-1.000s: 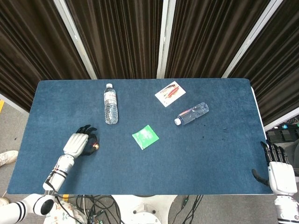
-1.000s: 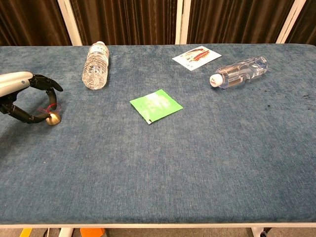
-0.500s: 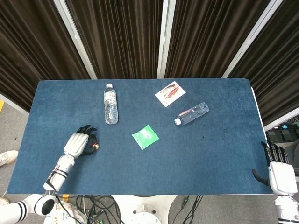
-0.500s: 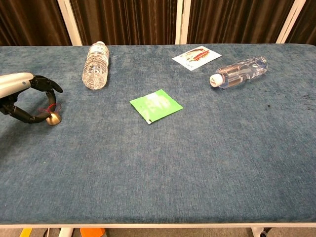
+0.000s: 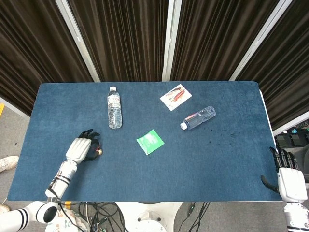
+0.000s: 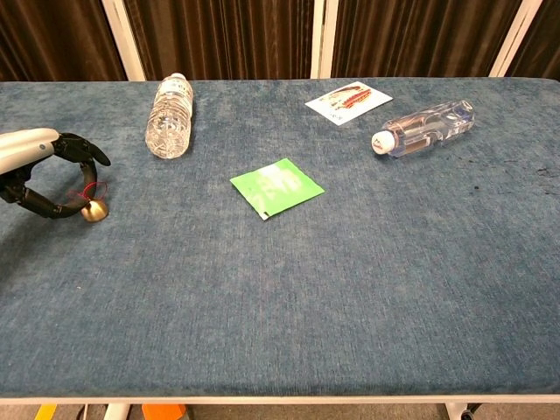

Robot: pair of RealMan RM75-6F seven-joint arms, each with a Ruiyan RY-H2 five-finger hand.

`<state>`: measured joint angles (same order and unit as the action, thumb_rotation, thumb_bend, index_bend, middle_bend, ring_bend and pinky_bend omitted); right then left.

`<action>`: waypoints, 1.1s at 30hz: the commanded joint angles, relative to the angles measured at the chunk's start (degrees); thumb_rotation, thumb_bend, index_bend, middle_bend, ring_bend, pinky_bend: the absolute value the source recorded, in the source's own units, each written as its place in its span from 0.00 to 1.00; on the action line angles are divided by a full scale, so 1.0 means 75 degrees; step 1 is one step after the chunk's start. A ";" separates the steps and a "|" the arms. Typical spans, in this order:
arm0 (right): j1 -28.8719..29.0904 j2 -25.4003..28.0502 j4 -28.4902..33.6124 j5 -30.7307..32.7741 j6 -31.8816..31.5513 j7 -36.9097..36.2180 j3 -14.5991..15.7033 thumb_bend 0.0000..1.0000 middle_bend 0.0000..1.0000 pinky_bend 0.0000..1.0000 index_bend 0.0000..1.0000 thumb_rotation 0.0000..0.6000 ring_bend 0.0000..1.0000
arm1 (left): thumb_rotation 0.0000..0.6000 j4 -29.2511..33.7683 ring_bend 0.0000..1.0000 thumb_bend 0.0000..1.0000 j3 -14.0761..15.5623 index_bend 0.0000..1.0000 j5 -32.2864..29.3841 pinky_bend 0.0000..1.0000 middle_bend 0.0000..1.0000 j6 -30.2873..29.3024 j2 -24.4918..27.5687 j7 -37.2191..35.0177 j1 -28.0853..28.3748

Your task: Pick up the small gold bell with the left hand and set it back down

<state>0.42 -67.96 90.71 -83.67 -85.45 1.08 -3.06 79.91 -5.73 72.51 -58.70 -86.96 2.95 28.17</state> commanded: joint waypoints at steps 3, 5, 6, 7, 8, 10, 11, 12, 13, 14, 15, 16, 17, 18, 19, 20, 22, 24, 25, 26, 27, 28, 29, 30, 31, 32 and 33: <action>0.0005 -0.0005 -0.0005 0.0000 0.0011 0.0000 0.0001 0.16 0.00 0.00 0.00 1.00 0.00 | 1.00 0.0045 0.03 0.42 -0.0024 0.57 0.0010 0.11 0.19 -0.0018 0.0023 -0.0095 -0.0002; 0.0005 -0.0005 -0.0007 0.0004 0.0012 -0.0005 0.0000 0.16 0.00 0.00 0.00 1.00 0.00 | 1.00 0.0075 0.03 0.42 -0.0039 0.57 0.0029 0.11 0.19 -0.0046 0.0059 -0.0125 -0.0004; 0.0004 -0.0004 -0.0009 0.0009 0.0013 -0.0007 -0.0002 0.16 0.00 0.00 0.00 1.00 0.00 | 1.00 0.0104 0.03 0.42 -0.0048 0.57 0.0037 0.11 0.20 -0.0070 0.0082 -0.0129 -0.0008; 0.0003 -0.0002 -0.0011 0.0012 0.0011 -0.0008 -0.0004 0.16 0.00 0.00 0.00 1.00 0.00 | 1.00 0.0147 0.04 0.42 -0.0064 0.57 0.0046 0.11 0.20 -0.0104 0.0116 -0.0132 -0.0014; 0.0001 -0.0002 -0.0013 0.0016 0.0009 -0.0010 -0.0005 0.16 0.00 0.00 0.00 1.00 0.00 | 1.00 0.0227 0.04 0.42 -0.0089 0.57 0.0068 0.11 0.20 -0.0161 0.0179 -0.0131 -0.0022; -0.0001 0.0003 -0.0010 0.0015 0.0007 -0.0013 -0.0004 0.16 0.00 0.00 0.00 1.00 0.00 | 1.00 0.0392 0.04 0.42 -0.0154 0.57 0.0103 0.11 0.20 -0.0297 0.0323 -0.0123 -0.0044; -0.0003 0.0004 -0.0011 0.0014 0.0003 -0.0018 -0.0005 0.16 0.00 0.00 0.00 1.00 0.00 | 1.00 0.0522 0.04 0.42 -0.0232 0.57 0.0108 0.11 0.20 -0.0435 0.0444 -0.0120 -0.0074; -0.0003 0.0005 -0.0011 0.0015 0.0002 -0.0022 -0.0007 0.16 0.00 0.00 0.00 1.00 0.00 | 1.00 0.0621 0.04 0.42 -0.0308 0.57 0.0101 0.11 0.20 -0.0572 0.0545 -0.0111 -0.0107; -0.0006 0.0005 -0.0012 0.0015 -0.0002 -0.0026 -0.0006 0.16 0.00 0.00 0.00 1.00 0.00 | 1.00 0.0704 0.04 0.42 -0.0394 0.57 0.0084 0.11 0.20 -0.0737 0.0649 -0.0072 -0.0150; -0.0011 0.0009 -0.0015 0.0018 -0.0007 -0.0033 -0.0007 0.16 0.00 0.00 0.00 1.00 0.00 | 1.00 0.0757 0.04 0.42 -0.0501 0.57 0.0061 0.11 0.20 -0.1009 0.0781 0.0121 -0.0216; -0.0014 0.0011 -0.0018 0.0019 -0.0012 -0.0036 -0.0009 0.16 0.00 0.00 0.00 1.00 0.00 | 1.00 0.0751 0.04 0.42 -0.0574 0.58 0.0027 0.11 0.21 -0.1243 0.0867 0.0386 -0.0271; -0.0017 0.0015 -0.0020 0.0021 -0.0019 -0.0039 -0.0010 0.16 0.00 0.00 0.00 1.00 0.00 | 1.00 0.0727 0.04 0.42 -0.0646 0.58 -0.0033 0.11 0.21 -0.1486 0.0938 0.0723 -0.0327; -0.0021 0.0018 -0.0023 0.0024 -0.0022 -0.0042 -0.0011 0.16 0.00 0.00 0.00 1.00 0.00 | 1.00 0.0711 0.04 0.42 -0.0745 0.58 -0.0138 0.11 0.21 -0.1807 0.1002 0.1182 -0.0403; -0.0021 0.0019 -0.0025 0.0026 -0.0021 -0.0043 -0.0013 0.16 0.00 0.00 0.00 1.00 0.00 | 1.00 0.0755 0.04 0.42 -0.0828 0.59 -0.0228 0.11 0.22 -0.2004 0.1036 0.1399 -0.0456; -0.0018 0.0017 -0.0025 0.0028 -0.0016 -0.0043 -0.0014 0.16 0.00 0.00 0.00 1.00 0.00 | 1.00 0.0912 0.04 0.42 -0.0909 0.59 -0.0323 0.11 0.22 -0.2112 0.1078 0.1366 -0.0515; -0.0010 0.0011 -0.0022 0.0027 -0.0005 -0.0040 -0.0015 0.16 0.00 0.00 0.00 1.00 0.00 | 1.00 0.1376 0.04 0.42 -0.1028 0.60 -0.0467 0.11 0.22 -0.2009 0.1188 0.0696 -0.0602; 0.0007 -0.0003 -0.0011 0.0017 0.0018 -0.0018 -0.0012 0.16 0.00 0.00 0.00 1.00 0.00 | 1.00 0.2223 0.04 0.43 -0.1117 0.60 -0.0545 0.11 0.22 -0.1354 0.1578 -0.1042 -0.0698; 0.0032 -0.0016 0.0014 0.0002 0.0047 0.0022 -0.0010 0.16 0.00 0.00 0.00 1.00 0.00 | 1.00 0.1940 0.04 0.45 -0.0844 0.60 -0.0070 0.12 0.23 -0.1240 0.1863 -0.0555 -0.0629; 0.0040 -0.0019 0.0028 -0.0007 0.0052 0.0039 -0.0009 0.16 0.00 0.00 0.00 1.00 0.00 | 1.00 0.1561 0.04 0.45 -0.0708 0.60 0.0126 0.12 0.23 -0.1476 0.1726 0.0333 -0.0582; 0.0043 -0.0015 0.0045 -0.0024 0.0044 0.0059 -0.0006 0.16 0.00 0.00 0.00 1.00 0.00 | 1.00 0.1209 0.04 0.45 -0.0640 0.61 0.0111 0.11 0.23 -0.1737 0.1448 0.1243 -0.0564; 0.0042 -0.0008 0.0057 -0.0034 0.0033 0.0074 -0.0006 0.16 0.00 0.00 0.00 1.00 0.00 | 1.00 0.1081 0.04 0.45 -0.0664 0.61 -0.0075 0.11 0.24 -0.1833 0.1266 0.1640 -0.0571; 0.0039 0.0001 0.0068 -0.0034 0.0022 0.0088 -0.0008 0.16 0.00 0.00 0.00 1.00 0.00 | 1.00 0.1042 0.04 0.45 -0.0733 0.61 -0.0336 0.11 0.24 -0.1867 0.1133 0.1820 -0.0589; 0.0030 0.0018 0.0083 -0.0022 0.0009 0.0096 -0.0014 0.16 0.00 0.00 0.00 1.00 0.00 | 1.00 0.1179 0.04 0.45 -0.0864 0.61 -0.0737 0.11 0.24 -0.1762 0.1046 0.1649 -0.0627; 0.0025 0.0031 0.0091 -0.0011 0.0002 0.0097 -0.0018 0.16 0.00 0.00 0.00 1.00 0.00 | 1.00 0.1547 0.04 0.45 -0.0993 0.61 -0.1067 0.11 0.24 -0.1442 0.1097 0.0994 -0.0669; 0.0023 0.0044 0.0098 0.0002 0.0001 0.0101 -0.0024 0.16 0.00 0.00 0.00 1.00 0.00 | 1.00 0.2083 0.04 0.45 -0.1129 0.61 -0.1341 0.11 0.24 -0.0887 0.1298 -0.0050 -0.0712; 0.0024 0.0055 0.0104 0.0023 0.0014 0.0112 -0.0028 0.16 0.00 0.00 0.00 1.00 0.00 | 1.00 0.2551 0.04 0.46 -0.1214 0.61 -0.1351 0.11 0.24 -0.0191 0.1710 -0.1122 -0.0718; 0.0031 0.0057 0.0109 0.0036 0.0032 0.0120 -0.0031 0.16 0.00 0.00 0.00 1.00 0.00 | 1.00 0.2514 0.04 0.46 -0.1106 0.61 -0.1017 0.11 0.24 -0.0020 0.1956 -0.1077 -0.0658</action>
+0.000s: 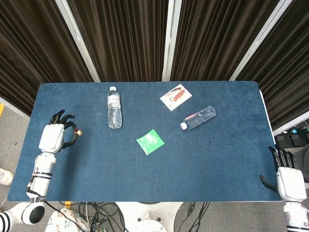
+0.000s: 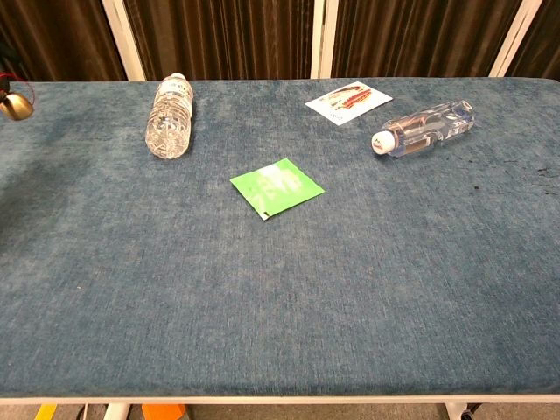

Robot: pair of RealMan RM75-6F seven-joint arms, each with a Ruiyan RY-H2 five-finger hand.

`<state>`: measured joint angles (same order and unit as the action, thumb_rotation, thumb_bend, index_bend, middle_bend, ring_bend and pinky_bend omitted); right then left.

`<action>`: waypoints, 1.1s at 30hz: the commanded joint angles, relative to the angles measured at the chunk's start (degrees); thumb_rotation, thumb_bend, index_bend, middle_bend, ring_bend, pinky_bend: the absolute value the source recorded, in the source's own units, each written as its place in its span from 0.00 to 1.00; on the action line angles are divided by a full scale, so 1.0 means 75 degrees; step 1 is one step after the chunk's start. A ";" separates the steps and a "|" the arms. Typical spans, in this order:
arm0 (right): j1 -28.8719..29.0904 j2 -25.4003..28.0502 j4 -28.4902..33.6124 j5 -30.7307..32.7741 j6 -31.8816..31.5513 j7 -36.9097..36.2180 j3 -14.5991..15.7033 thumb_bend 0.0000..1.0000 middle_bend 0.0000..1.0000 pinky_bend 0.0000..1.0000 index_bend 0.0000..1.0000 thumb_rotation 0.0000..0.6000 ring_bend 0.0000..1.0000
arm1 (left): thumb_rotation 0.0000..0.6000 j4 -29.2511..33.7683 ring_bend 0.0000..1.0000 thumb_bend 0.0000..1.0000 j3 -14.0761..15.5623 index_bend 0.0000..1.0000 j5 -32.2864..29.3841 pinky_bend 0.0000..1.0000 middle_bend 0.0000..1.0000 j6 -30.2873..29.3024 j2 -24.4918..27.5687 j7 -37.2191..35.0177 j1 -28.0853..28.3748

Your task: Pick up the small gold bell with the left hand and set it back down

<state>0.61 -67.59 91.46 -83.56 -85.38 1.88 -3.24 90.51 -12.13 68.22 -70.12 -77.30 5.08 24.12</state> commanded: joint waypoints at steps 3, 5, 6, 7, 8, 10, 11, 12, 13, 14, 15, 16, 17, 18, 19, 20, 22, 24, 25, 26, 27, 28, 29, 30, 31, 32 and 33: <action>0.0035 -0.0027 0.0013 0.0007 0.0072 0.0010 0.0005 0.16 0.00 0.00 0.00 1.00 0.00 | 1.00 0.0843 0.04 0.47 0.0102 0.61 0.0368 0.11 0.24 0.1095 0.0612 -0.0177 0.0010; 0.0042 -0.0059 0.0001 -0.0028 0.0080 0.0012 0.0027 0.16 0.00 0.00 0.00 1.00 0.00 | 1.00 0.0866 0.04 0.47 0.0009 0.61 0.0082 0.11 0.24 0.0765 0.0529 0.0373 -0.0002; 0.0042 -0.0067 -0.0008 -0.0037 0.0076 0.0008 0.0031 0.16 0.00 0.00 0.00 1.00 0.00 | 1.00 0.0662 0.04 0.47 -0.0013 0.61 0.0030 0.11 0.24 0.0431 0.0402 0.0965 -0.0002; 0.0039 -0.0072 -0.0024 -0.0032 0.0071 -0.0006 0.0028 0.16 0.00 0.00 0.00 1.00 0.00 | 1.00 0.0522 0.04 0.47 -0.0073 0.61 -0.0190 0.10 0.25 0.0144 0.0192 0.1412 -0.0019; 0.0036 -0.0068 -0.0038 -0.0018 0.0067 -0.0022 0.0021 0.16 0.00 0.00 0.00 1.00 0.00 | 1.00 0.0650 0.04 0.47 -0.0139 0.62 -0.0457 0.10 0.25 0.0212 0.0125 0.1267 -0.0037; 0.0026 -0.0054 -0.0069 0.0016 0.0057 -0.0059 0.0003 0.16 0.00 0.00 0.00 1.00 0.00 | 1.00 0.1134 0.04 0.47 -0.0222 0.62 -0.0791 0.10 0.25 0.0782 0.0315 0.0376 -0.0054; 0.0022 -0.0050 -0.0085 0.0039 0.0058 -0.0079 -0.0006 0.16 0.00 0.00 0.00 1.00 0.00 | 1.00 0.1276 0.04 0.47 -0.0149 0.62 -0.0607 0.10 0.25 0.1041 0.0507 0.0065 -0.0038; 0.0023 -0.0051 -0.0092 0.0054 0.0068 -0.0089 -0.0009 0.16 0.00 0.00 0.00 1.00 0.00 | 1.00 0.1343 0.04 0.47 -0.0061 0.61 -0.0342 0.10 0.25 0.1153 0.0602 -0.0097 -0.0022; 0.0024 -0.0057 -0.0098 0.0058 0.0080 -0.0094 -0.0004 0.16 0.00 0.00 0.00 1.00 0.00 | 1.00 0.1531 0.04 0.47 0.0024 0.61 0.0012 0.10 0.25 0.1337 0.0706 -0.0573 -0.0014; 0.0024 -0.0064 -0.0102 0.0051 0.0087 -0.0090 0.0007 0.16 0.00 0.00 0.00 1.00 0.00 | 1.00 0.1645 0.04 0.47 0.0057 0.61 0.0232 0.10 0.25 0.1421 0.0779 -0.0939 -0.0021; 0.0025 -0.0072 -0.0103 0.0036 0.0090 -0.0081 0.0018 0.16 0.00 0.00 0.00 1.00 0.00 | 1.00 0.1600 0.04 0.47 0.0101 0.61 0.0443 0.10 0.25 0.1333 0.0819 -0.0908 -0.0028; 0.0027 -0.0080 -0.0102 0.0022 0.0090 -0.0074 0.0026 0.16 0.00 0.00 0.00 1.00 0.00 | 1.00 0.1356 0.04 0.47 0.0150 0.61 0.0628 0.10 0.25 0.1034 0.0768 -0.0344 -0.0031; 0.0026 -0.0085 -0.0100 0.0005 0.0083 -0.0071 0.0032 0.16 0.00 0.00 0.00 1.00 0.00 | 1.00 0.0939 0.04 0.47 0.0165 0.61 0.0717 0.10 0.25 0.0501 0.0526 0.0675 -0.0049; 0.0024 -0.0084 -0.0102 0.0000 0.0075 -0.0074 0.0032 0.16 0.00 0.00 0.00 1.00 0.00 | 1.00 0.0730 0.04 0.47 0.0122 0.62 0.0576 0.10 0.25 0.0207 0.0292 0.1201 -0.0074; 0.0022 -0.0079 -0.0105 -0.0002 0.0066 -0.0077 0.0029 0.16 0.00 0.00 0.00 1.00 0.00 | 1.00 0.0677 0.04 0.47 0.0065 0.62 0.0288 0.10 0.25 0.0122 0.0115 0.1382 -0.0097; 0.0017 -0.0073 -0.0112 0.0004 0.0053 -0.0086 0.0021 0.16 0.00 0.00 0.00 1.00 0.00 | 1.00 0.0813 0.04 0.47 -0.0007 0.62 -0.0113 0.10 0.25 0.0291 0.0054 0.1142 -0.0114; 0.0013 -0.0067 -0.0124 0.0031 0.0047 -0.0099 0.0006 0.16 0.00 0.00 0.00 1.00 0.00 | 1.00 0.1019 0.04 0.47 -0.0006 0.62 -0.0308 0.10 0.25 0.0660 0.0184 0.0607 -0.0110; 0.0015 -0.0074 -0.0137 0.0071 0.0076 -0.0107 0.0001 0.16 0.00 0.00 0.00 1.00 0.00 | 1.00 0.0961 0.04 0.47 0.0177 0.62 0.0030 0.10 0.25 0.0766 0.0239 0.0495 -0.0078; 0.0020 -0.0080 -0.0139 0.0074 0.0095 -0.0108 0.0006 0.16 0.00 0.00 0.00 1.00 0.00 | 1.00 0.0926 0.04 0.47 0.0242 0.62 0.0165 0.10 0.25 0.0764 0.0191 0.0439 -0.0069; 0.0027 -0.0087 -0.0137 0.0055 0.0105 -0.0104 0.0016 0.16 0.00 0.00 0.00 1.00 0.00 | 1.00 0.0879 0.04 0.47 0.0308 0.62 0.0265 0.10 0.25 0.0768 0.0109 0.0363 -0.0062; 0.0030 -0.0091 -0.0133 0.0033 0.0101 -0.0097 0.0023 0.16 0.00 0.00 0.00 1.00 0.00 | 1.00 0.0814 0.04 0.47 0.0349 0.62 0.0311 0.10 0.25 0.0765 0.0038 0.0363 -0.0050; 0.0030 -0.0094 -0.0127 0.0009 0.0087 -0.0094 0.0028 0.16 0.00 0.00 0.00 1.00 0.00 | 1.00 0.0719 0.04 0.47 0.0387 0.62 0.0350 0.10 0.25 0.0742 -0.0051 0.0417 -0.0035; 0.0028 -0.0090 -0.0120 -0.0006 0.0070 -0.0091 0.0029 0.16 0.00 0.00 0.00 1.00 0.00 | 1.00 0.0565 0.04 0.47 0.0439 0.62 0.0393 0.10 0.25 0.0693 -0.0202 0.0533 -0.0017; 0.0025 -0.0083 -0.0119 -0.0005 0.0061 -0.0090 0.0025 0.16 0.00 0.00 0.00 1.00 0.00 | 1.00 0.0458 0.04 0.47 0.0486 0.62 0.0417 0.10 0.25 0.0670 -0.0324 0.0612 -0.0006; 0.0022 -0.0073 -0.0117 0.0002 0.0054 -0.0089 0.0020 0.16 0.00 0.00 0.00 1.00 0.00 | 1.00 0.0356 0.04 0.47 0.0536 0.62 0.0438 0.10 0.25 0.0655 -0.0444 0.0678 0.0002; 0.0019 -0.0055 -0.0111 0.0021 0.0053 -0.0089 0.0010 0.16 0.00 0.00 0.00 1.00 0.00 | 1.00 0.0198 0.04 0.47 0.0602 0.62 0.0476 0.10 0.25 0.0624 -0.0608 0.0782 0.0012; 0.0018 -0.0041 -0.0102 0.0034 0.0053 -0.0089 0.0002 0.16 0.00 0.00 0.00 1.00 0.00 | 1.00 0.0057 0.04 0.47 0.0650 0.62 0.0513 0.10 0.25 0.0586 -0.0737 0.0875 0.0018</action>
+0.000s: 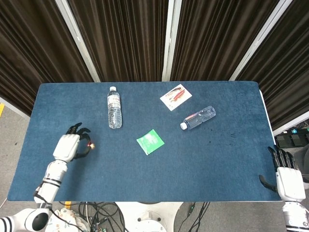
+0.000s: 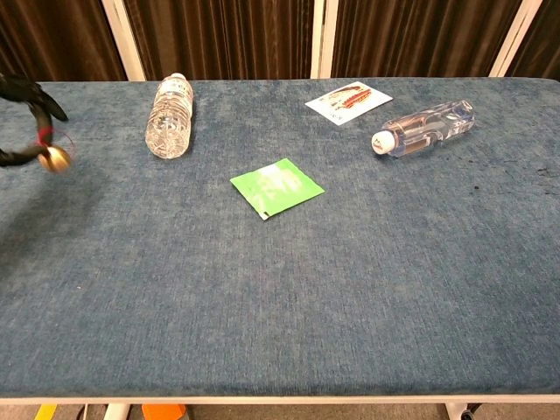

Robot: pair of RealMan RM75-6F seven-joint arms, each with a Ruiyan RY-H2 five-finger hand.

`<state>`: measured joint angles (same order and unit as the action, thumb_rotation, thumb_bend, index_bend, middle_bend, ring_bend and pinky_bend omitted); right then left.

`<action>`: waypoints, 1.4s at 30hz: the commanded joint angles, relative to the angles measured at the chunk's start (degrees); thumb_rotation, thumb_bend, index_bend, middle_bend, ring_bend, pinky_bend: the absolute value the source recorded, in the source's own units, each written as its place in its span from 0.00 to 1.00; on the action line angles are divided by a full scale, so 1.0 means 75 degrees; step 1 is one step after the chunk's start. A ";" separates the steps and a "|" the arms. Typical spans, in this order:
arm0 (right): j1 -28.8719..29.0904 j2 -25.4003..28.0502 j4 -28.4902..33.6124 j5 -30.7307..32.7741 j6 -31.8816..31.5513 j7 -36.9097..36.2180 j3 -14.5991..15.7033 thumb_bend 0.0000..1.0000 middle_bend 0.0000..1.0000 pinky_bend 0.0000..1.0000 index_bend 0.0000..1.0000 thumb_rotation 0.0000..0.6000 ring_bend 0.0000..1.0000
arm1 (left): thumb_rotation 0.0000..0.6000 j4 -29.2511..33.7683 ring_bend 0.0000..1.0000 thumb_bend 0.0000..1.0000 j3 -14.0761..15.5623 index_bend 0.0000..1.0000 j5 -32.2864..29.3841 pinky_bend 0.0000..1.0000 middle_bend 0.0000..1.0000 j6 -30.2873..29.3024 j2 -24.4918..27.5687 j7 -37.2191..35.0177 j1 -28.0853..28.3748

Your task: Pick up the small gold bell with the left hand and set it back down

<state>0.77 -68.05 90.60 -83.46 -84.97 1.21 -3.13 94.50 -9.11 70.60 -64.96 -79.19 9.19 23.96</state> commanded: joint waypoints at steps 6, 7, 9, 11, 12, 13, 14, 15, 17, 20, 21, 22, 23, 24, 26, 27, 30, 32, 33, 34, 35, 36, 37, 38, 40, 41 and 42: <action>-0.0001 0.0042 0.0048 0.0043 0.0015 0.0022 -0.0014 0.16 0.00 0.00 0.00 1.00 0.00 | 1.00 -0.1301 0.04 0.47 0.0425 0.62 0.0322 0.10 0.25 -0.0262 -0.1200 0.0648 0.0059; 0.0000 0.0036 0.0046 0.0042 0.0020 0.0022 -0.0011 0.16 0.00 0.00 0.00 1.00 0.00 | 1.00 -0.1377 0.04 0.47 0.0434 0.62 0.0330 0.10 0.25 -0.0273 -0.1260 0.0675 0.0063; 0.0003 0.0021 0.0030 0.0041 0.0032 0.0010 -0.0005 0.16 0.00 0.00 0.00 1.00 0.00 | 1.00 -0.1495 0.04 0.47 0.0447 0.62 0.0327 0.10 0.25 -0.0270 -0.1362 0.0712 0.0073; 0.0004 0.0007 0.0008 0.0039 0.0039 -0.0005 0.0000 0.16 0.00 0.00 0.00 1.00 0.00 | 1.00 -0.1561 0.04 0.47 0.0456 0.62 0.0310 0.10 0.25 -0.0250 -0.1418 0.0732 0.0081; 0.0005 0.0004 0.0000 0.0039 0.0040 -0.0012 0.0000 0.16 0.00 0.00 0.00 1.00 0.00 | 1.00 -0.1580 0.04 0.47 0.0456 0.62 0.0299 0.10 0.25 -0.0242 -0.1435 0.0738 0.0083; 0.0005 0.0001 -0.0008 0.0040 0.0041 -0.0019 -0.0001 0.16 0.00 0.00 0.00 1.00 0.00 | 1.00 -0.1600 0.04 0.47 0.0453 0.62 0.0290 0.10 0.25 -0.0240 -0.1449 0.0750 0.0086; 0.0003 0.0000 -0.0015 0.0040 0.0038 -0.0026 -0.0002 0.16 0.00 0.00 0.00 1.00 0.00 | 1.00 -0.1629 0.04 0.47 0.0448 0.62 0.0281 0.10 0.25 -0.0247 -0.1468 0.0772 0.0087; 0.0002 0.0000 -0.0018 0.0040 0.0034 -0.0029 -0.0003 0.16 0.00 0.00 0.00 1.00 0.00 | 1.00 -0.1648 0.04 0.47 0.0443 0.62 0.0274 0.10 0.25 -0.0255 -0.1482 0.0790 0.0087; -0.0001 0.0003 -0.0023 0.0044 0.0034 -0.0035 -0.0002 0.16 0.00 0.00 0.00 1.00 0.00 | 1.00 -0.1684 0.04 0.47 0.0432 0.61 0.0257 0.10 0.25 -0.0268 -0.1514 0.0822 0.0089; 0.0000 0.0001 -0.0023 0.0048 0.0042 -0.0035 0.0000 0.16 0.00 0.00 0.00 1.00 0.00 | 1.00 -0.1710 0.04 0.47 0.0429 0.60 0.0245 0.10 0.25 -0.0274 -0.1543 0.0848 0.0090; 0.0001 0.0000 -0.0022 0.0045 0.0043 -0.0033 0.0001 0.16 0.00 0.00 0.00 1.00 0.00 | 1.00 -0.1724 0.04 0.47 0.0432 0.58 0.0242 0.10 0.25 -0.0270 -0.1545 0.0878 0.0094; 0.0003 -0.0002 -0.0022 0.0044 0.0045 -0.0031 0.0002 0.16 0.00 0.00 0.00 1.00 0.00 | 1.00 -0.1733 0.04 0.45 0.0442 0.55 0.0238 0.10 0.25 -0.0256 -0.1542 0.0915 0.0100; 0.0004 -0.0003 -0.0022 0.0043 0.0046 -0.0028 0.0001 0.16 0.00 0.00 0.00 1.00 0.00 | 1.00 -0.1722 0.04 0.44 0.0454 0.52 0.0221 0.10 0.24 -0.0221 -0.1525 0.0939 0.0105; 0.0004 -0.0003 -0.0021 0.0044 0.0045 -0.0027 0.0001 0.16 0.00 0.00 0.00 1.00 0.00 | 1.00 -0.1706 0.04 0.41 0.0464 0.48 0.0214 0.10 0.24 -0.0192 -0.1507 0.0933 0.0109; 0.0005 0.0001 -0.0016 0.0046 0.0045 -0.0027 -0.0002 0.16 0.00 0.00 0.00 1.00 0.00 | 1.00 -0.1687 0.04 0.37 0.0492 0.40 0.0262 0.10 0.23 -0.0174 -0.1465 0.0892 0.0112; 0.0004 0.0003 -0.0014 0.0044 0.0041 -0.0024 -0.0002 0.16 0.00 0.00 0.00 1.00 0.00 | 1.00 -0.1691 0.04 0.36 0.0498 0.39 0.0284 0.10 0.22 -0.0189 -0.1453 0.0885 0.0108; -0.0002 0.0011 -0.0004 0.0035 0.0026 -0.0021 -0.0001 0.16 0.00 0.00 0.00 1.00 0.00 | 1.00 -0.1649 0.04 0.33 0.0491 0.35 0.0341 0.10 0.22 -0.0232 -0.1396 0.0795 0.0095; -0.0006 0.0017 0.0003 0.0033 0.0012 -0.0016 -0.0004 0.16 0.00 0.00 0.00 1.00 0.00 | 1.00 -0.1586 0.04 0.31 0.0485 0.30 0.0409 0.10 0.21 -0.0308 -0.1319 0.0762 0.0077; -0.0008 0.0019 0.0008 0.0034 0.0009 -0.0015 -0.0005 0.16 0.00 0.00 0.00 1.00 0.00 | 1.00 -0.1531 0.04 0.30 0.0476 0.28 0.0436 0.10 0.20 -0.0354 -0.1267 0.0739 0.0061; -0.0010 0.0023 0.0013 0.0034 0.0005 -0.0014 -0.0006 0.16 0.00 0.00 0.00 1.00 0.00 | 1.00 -0.1457 0.04 0.29 0.0452 0.27 0.0455 0.10 0.20 -0.0416 -0.1194 0.0712 0.0040; -0.0012 0.0027 0.0020 0.0033 -0.0002 -0.0011 -0.0007 0.16 0.00 0.00 0.00 1.00 0.00 | 1.00 -0.1331 0.04 0.28 0.0422 0.25 0.0487 0.09 0.19 -0.0528 -0.1066 0.0683 -0.0004; -0.0015 0.0032 0.0025 0.0032 -0.0009 -0.0013 -0.0008 0.16 0.00 0.00 0.00 1.00 0.00 | 1.00 -0.1230 0.04 0.27 0.0408 0.24 0.0528 0.09 0.19 -0.0663 -0.0963 0.0679 -0.0062; -0.0022 0.0040 0.0033 0.0030 -0.0022 -0.0020 -0.0010 0.16 0.00 0.00 0.00 1.00 0.00 | 1.00 -0.1101 0.03 0.26 0.0401 0.23 0.0593 0.09 0.18 -0.0896 -0.0821 0.0687 -0.0169; -0.0027 0.0046 0.0039 0.0032 -0.0031 -0.0027 -0.0012 0.16 0.00 0.00 0.00 1.00 0.00 | 1.00 -0.1011 0.03 0.24 0.0409 0.21 0.0638 0.09 0.18 -0.1090 -0.0717 0.0690 -0.0273; -0.0035 0.0056 0.0057 0.0027 -0.0048 -0.0038 -0.0013 0.16 0.00 0.00 0.00 1.00 0.00 | 1.00 -0.0873 0.03 0.23 0.0452 0.19 0.0734 0.09 0.17 -0.1496 -0.0516 0.0643 -0.0516; -0.0037 0.0061 0.0067 0.0014 -0.0057 -0.0040 -0.0011 0.16 0.00 0.00 0.00 1.00 0.00 | 1.00 -0.0859 0.03 0.22 0.0512 0.18 0.0836 0.09 0.16 -0.1765 -0.0397 0.0582 -0.0687; -0.0039 0.0059 0.0070 0.0003 -0.0066 -0.0039 -0.0008 0.16 0.00 0.00 0.00 1.00 0.00 | 1.00 -0.0906 0.03 0.22 0.0569 0.18 0.0931 0.09 0.16 -0.1970 -0.0320 0.0523 -0.0818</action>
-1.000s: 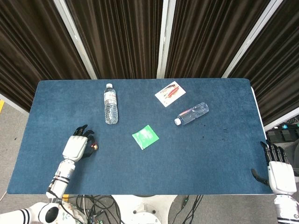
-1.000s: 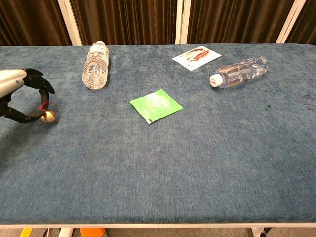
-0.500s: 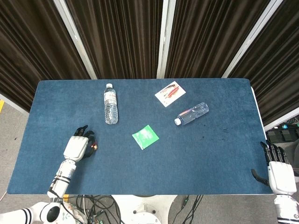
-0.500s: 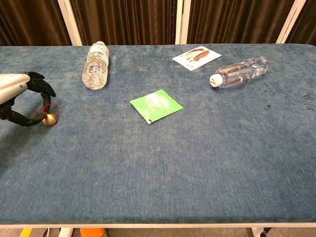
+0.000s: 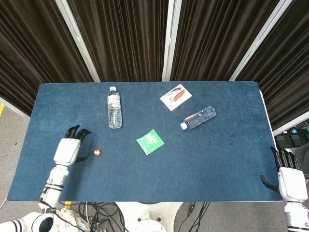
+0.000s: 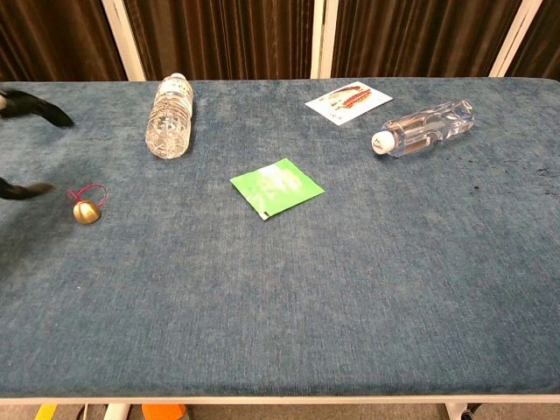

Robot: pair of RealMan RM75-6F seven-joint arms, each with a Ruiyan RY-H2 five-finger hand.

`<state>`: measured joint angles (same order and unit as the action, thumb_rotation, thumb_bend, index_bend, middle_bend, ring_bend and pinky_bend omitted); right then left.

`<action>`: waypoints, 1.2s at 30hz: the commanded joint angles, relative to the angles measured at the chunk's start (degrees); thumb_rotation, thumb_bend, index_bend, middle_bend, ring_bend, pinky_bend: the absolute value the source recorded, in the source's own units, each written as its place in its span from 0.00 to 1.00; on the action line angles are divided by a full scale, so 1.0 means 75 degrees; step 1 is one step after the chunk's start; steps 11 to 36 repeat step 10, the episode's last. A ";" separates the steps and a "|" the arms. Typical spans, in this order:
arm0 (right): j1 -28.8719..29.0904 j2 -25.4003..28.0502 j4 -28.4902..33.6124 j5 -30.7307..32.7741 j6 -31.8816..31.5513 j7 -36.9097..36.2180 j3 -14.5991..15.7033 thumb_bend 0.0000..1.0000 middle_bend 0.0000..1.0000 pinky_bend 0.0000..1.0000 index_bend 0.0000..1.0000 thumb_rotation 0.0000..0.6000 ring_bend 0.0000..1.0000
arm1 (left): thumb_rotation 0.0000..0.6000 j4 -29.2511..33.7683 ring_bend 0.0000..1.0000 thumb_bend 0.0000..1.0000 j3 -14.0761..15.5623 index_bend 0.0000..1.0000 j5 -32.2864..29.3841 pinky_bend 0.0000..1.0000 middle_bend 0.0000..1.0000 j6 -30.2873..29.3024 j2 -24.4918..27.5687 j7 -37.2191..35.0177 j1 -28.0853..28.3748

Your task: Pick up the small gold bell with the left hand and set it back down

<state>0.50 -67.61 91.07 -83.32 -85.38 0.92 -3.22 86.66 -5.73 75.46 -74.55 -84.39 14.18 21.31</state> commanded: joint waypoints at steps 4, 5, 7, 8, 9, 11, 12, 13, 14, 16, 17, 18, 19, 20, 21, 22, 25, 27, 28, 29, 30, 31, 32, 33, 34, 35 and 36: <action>-0.0003 -0.0052 -0.0008 -0.0058 -0.0018 0.0009 0.0028 0.16 0.00 0.00 0.00 1.00 0.00 | 1.00 -0.0387 0.03 0.21 0.0436 0.16 0.0639 0.09 0.15 -0.1326 0.0585 -0.0746 -0.1007; -0.0003 -0.0074 -0.0021 -0.0062 -0.0005 0.0021 0.0041 0.16 0.00 0.00 0.00 1.00 0.00 | 1.00 -0.0557 0.03 0.21 0.0522 0.16 0.0667 0.09 0.16 -0.1422 0.0601 -0.1043 -0.1164; 0.0001 -0.0102 -0.0033 -0.0057 0.0017 0.0040 0.0051 0.16 0.00 0.00 0.00 1.00 0.00 | 1.00 -0.0768 0.03 0.20 0.0642 0.14 0.0704 0.09 0.16 -0.1509 0.0618 -0.1375 -0.1358; 0.0004 -0.0114 -0.0032 -0.0058 0.0027 0.0057 0.0057 0.16 0.00 0.00 0.00 1.00 0.00 | 1.00 -0.0900 0.03 0.19 0.0705 0.14 0.0753 0.09 0.16 -0.1584 0.0612 -0.1504 -0.1464; 0.0006 -0.0121 -0.0028 -0.0065 0.0024 0.0075 0.0058 0.16 0.00 0.00 0.00 1.00 0.00 | 1.00 -0.0984 0.03 0.19 0.0738 0.14 0.0783 0.09 0.16 -0.1642 0.0601 -0.1565 -0.1535; 0.0007 -0.0130 -0.0018 -0.0077 0.0015 0.0100 0.0059 0.16 0.00 0.00 0.00 1.00 0.00 | 1.00 -0.1069 0.03 0.19 0.0763 0.14 0.0811 0.09 0.15 -0.1696 0.0587 -0.1625 -0.1608; 0.0007 -0.0130 -0.0018 -0.0077 0.0015 0.0100 0.0059 0.16 0.00 0.00 0.00 1.00 0.00 | 1.00 -0.1069 0.03 0.19 0.0763 0.14 0.0811 0.09 0.15 -0.1696 0.0587 -0.1625 -0.1608; 0.0007 -0.0130 -0.0018 -0.0077 0.0015 0.0100 0.0059 0.16 0.00 0.00 0.00 1.00 0.00 | 1.00 -0.1069 0.03 0.19 0.0763 0.14 0.0811 0.09 0.15 -0.1696 0.0587 -0.1625 -0.1608; 0.0007 -0.0130 -0.0018 -0.0077 0.0015 0.0100 0.0059 0.16 0.00 0.00 0.00 1.00 0.00 | 1.00 -0.1069 0.03 0.19 0.0763 0.14 0.0811 0.09 0.15 -0.1696 0.0587 -0.1625 -0.1608; 0.0007 -0.0130 -0.0018 -0.0077 0.0015 0.0100 0.0059 0.16 0.00 0.00 0.00 1.00 0.00 | 1.00 -0.1069 0.03 0.19 0.0763 0.14 0.0811 0.09 0.15 -0.1696 0.0587 -0.1625 -0.1608; 0.0007 -0.0130 -0.0018 -0.0077 0.0015 0.0100 0.0059 0.16 0.00 0.00 0.00 1.00 0.00 | 1.00 -0.1069 0.03 0.19 0.0763 0.14 0.0811 0.09 0.15 -0.1696 0.0587 -0.1625 -0.1608; 0.0007 -0.0130 -0.0018 -0.0077 0.0015 0.0100 0.0059 0.16 0.00 0.00 0.00 1.00 0.00 | 1.00 -0.1069 0.03 0.19 0.0763 0.14 0.0811 0.09 0.15 -0.1696 0.0587 -0.1625 -0.1608; 0.0007 -0.0130 -0.0018 -0.0077 0.0015 0.0100 0.0059 0.16 0.00 0.00 0.00 1.00 0.00 | 1.00 -0.1069 0.03 0.19 0.0763 0.14 0.0811 0.09 0.15 -0.1696 0.0587 -0.1625 -0.1608; 0.0007 -0.0130 -0.0018 -0.0077 0.0015 0.0100 0.0059 0.16 0.00 0.00 0.00 1.00 0.00 | 1.00 -0.1069 0.03 0.19 0.0763 0.14 0.0811 0.09 0.15 -0.1696 0.0587 -0.1625 -0.1608; 0.0007 -0.0130 -0.0018 -0.0077 0.0015 0.0100 0.0059 0.16 0.00 0.00 0.00 1.00 0.00 | 1.00 -0.1069 0.03 0.19 0.0763 0.14 0.0811 0.09 0.15 -0.1696 0.0587 -0.1625 -0.1608; 0.0007 -0.0130 -0.0018 -0.0077 0.0015 0.0100 0.0059 0.16 0.00 0.00 0.00 1.00 0.00 | 1.00 -0.1069 0.03 0.19 0.0763 0.14 0.0811 0.09 0.15 -0.1696 0.0587 -0.1625 -0.1608; 0.0007 -0.0130 -0.0018 -0.0077 0.0015 0.0100 0.0059 0.16 0.00 0.00 0.00 1.00 0.00 | 1.00 -0.1069 0.03 0.19 0.0763 0.14 0.0811 0.09 0.15 -0.1696 0.0587 -0.1625 -0.1608; 0.0007 -0.0130 -0.0018 -0.0077 0.0015 0.0100 0.0059 0.16 0.00 0.00 0.00 1.00 0.00 | 1.00 -0.1069 0.03 0.19 0.0763 0.14 0.0811 0.09 0.15 -0.1696 0.0587 -0.1625 -0.1608; 0.0007 -0.0130 -0.0018 -0.0077 0.0015 0.0100 0.0059 0.16 0.00 0.00 0.00 1.00 0.00 | 1.00 -0.1069 0.03 0.19 0.0763 0.14 0.0811 0.09 0.15 -0.1696 0.0587 -0.1625 -0.1608; 0.0007 -0.0130 -0.0018 -0.0077 0.0015 0.0100 0.0059 0.16 0.00 0.00 0.00 1.00 0.00 | 1.00 -0.1069 0.03 0.19 0.0763 0.14 0.0811 0.09 0.15 -0.1696 0.0587 -0.1625 -0.1608; 0.0007 -0.0130 -0.0018 -0.0077 0.0015 0.0100 0.0059 0.16 0.00 0.00 0.00 1.00 0.00 | 1.00 -0.1069 0.03 0.19 0.0763 0.14 0.0811 0.09 0.15 -0.1696 0.0587 -0.1625 -0.1608; 0.0007 -0.0130 -0.0018 -0.0077 0.0015 0.0100 0.0059 0.16 0.00 0.00 0.00 1.00 0.00 | 1.00 -0.1069 0.03 0.19 0.0763 0.14 0.0811 0.09 0.15 -0.1696 0.0587 -0.1625 -0.1608; 0.0007 -0.0130 -0.0018 -0.0077 0.0015 0.0100 0.0059 0.16 0.00 0.00 0.00 1.00 0.00 | 1.00 -0.1069 0.03 0.19 0.0763 0.14 0.0811 0.09 0.15 -0.1696 0.0587 -0.1625 -0.1608; 0.0007 -0.0130 -0.0018 -0.0077 0.0015 0.0100 0.0059 0.16 0.00 0.00 0.00 1.00 0.00 | 1.00 -0.1069 0.03 0.19 0.0763 0.14 0.0811 0.09 0.15 -0.1696 0.0587 -0.1625 -0.1608; 0.0007 -0.0130 -0.0018 -0.0077 0.0015 0.0100 0.0059 0.16 0.00 0.00 0.00 1.00 0.00 | 1.00 -0.1069 0.03 0.19 0.0763 0.14 0.0811 0.09 0.15 -0.1696 0.0587 -0.1625 -0.1608; 0.0007 -0.0130 -0.0018 -0.0077 0.0015 0.0100 0.0059 0.16 0.00 0.00 0.00 1.00 0.00 | 1.00 -0.1069 0.03 0.19 0.0763 0.14 0.0811 0.09 0.15 -0.1696 0.0587 -0.1625 -0.1608; 0.0007 -0.0130 -0.0018 -0.0077 0.0015 0.0100 0.0059 0.16 0.00 0.00 0.00 1.00 0.00 | 1.00 -0.1069 0.03 0.19 0.0763 0.14 0.0811 0.09 0.15 -0.1696 0.0587 -0.1625 -0.1608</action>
